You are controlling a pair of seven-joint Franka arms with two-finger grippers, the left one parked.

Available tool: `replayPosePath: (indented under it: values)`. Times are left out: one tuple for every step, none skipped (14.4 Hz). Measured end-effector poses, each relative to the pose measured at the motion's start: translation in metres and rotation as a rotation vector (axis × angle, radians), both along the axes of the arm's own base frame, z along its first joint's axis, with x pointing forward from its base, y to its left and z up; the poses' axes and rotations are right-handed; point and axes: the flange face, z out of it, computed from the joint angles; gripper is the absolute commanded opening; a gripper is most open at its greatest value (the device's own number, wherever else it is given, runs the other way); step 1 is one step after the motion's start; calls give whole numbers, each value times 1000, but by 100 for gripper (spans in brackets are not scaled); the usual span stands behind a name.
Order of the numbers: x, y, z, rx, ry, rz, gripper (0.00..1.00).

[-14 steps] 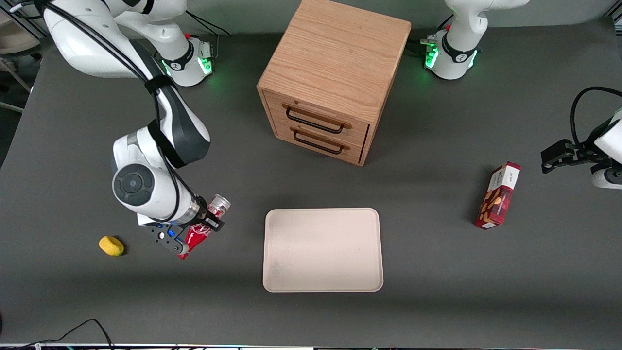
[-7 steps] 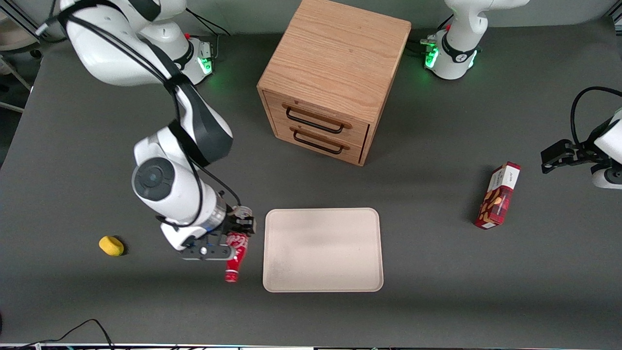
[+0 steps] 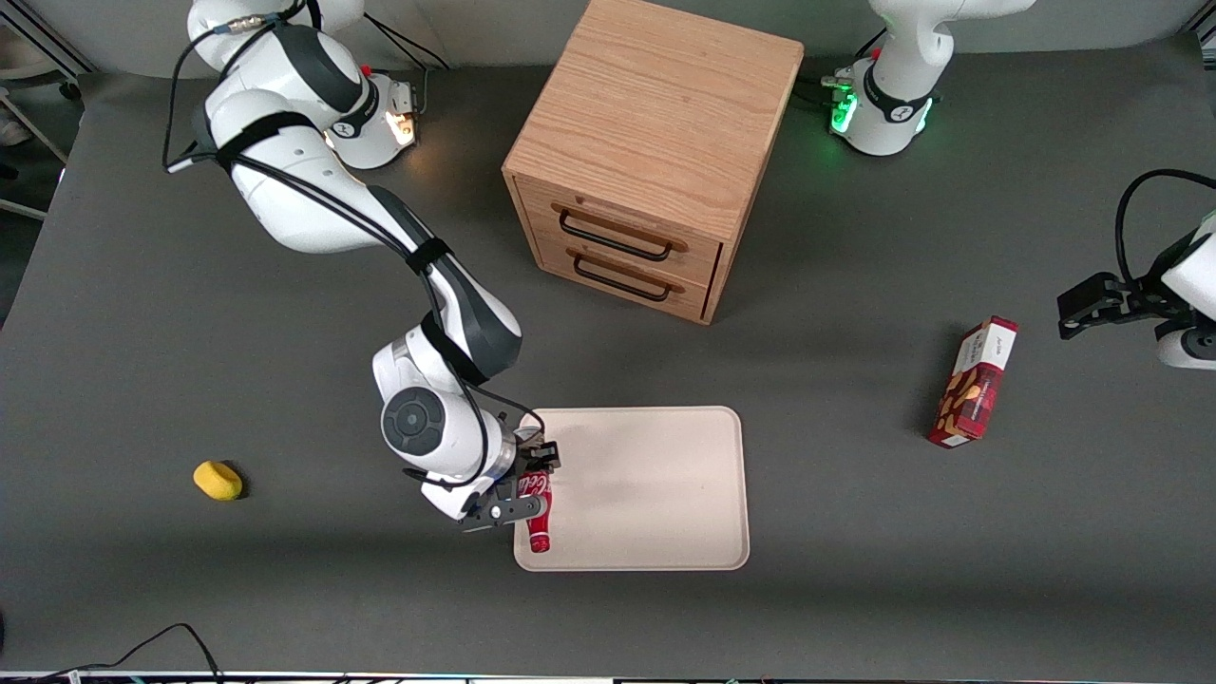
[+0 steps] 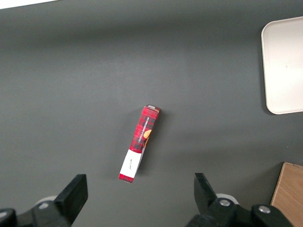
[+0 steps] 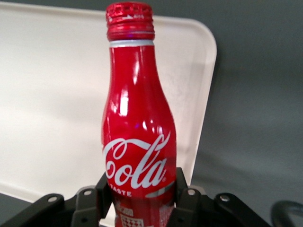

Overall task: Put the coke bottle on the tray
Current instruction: 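Carry the upright bottle with the right gripper onto the cream tray, then lower the bottle onto the tray and open the right gripper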

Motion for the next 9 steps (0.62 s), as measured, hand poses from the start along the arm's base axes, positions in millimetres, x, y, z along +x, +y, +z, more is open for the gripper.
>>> replayPosePath:
  values:
    - [1, -3, -9, 3, 17, -28, 0]
    - [1, -5, -16, 2, 30, -55, 0]
    - [0, -6, -23, 5, 44, -74, 0]
    - [-1, -5, -29, 14, 61, -98, 0]
    - [-1, -5, -35, 21, 71, -120, 0]
    - [-2, -6, -40, 22, 77, -130, 0]
    - [-2, -6, -44, 22, 80, -135, 0]
    - [-2, -5, -46, 21, 82, -138, 8]
    - [-3, -5, -47, 21, 82, -139, 19]
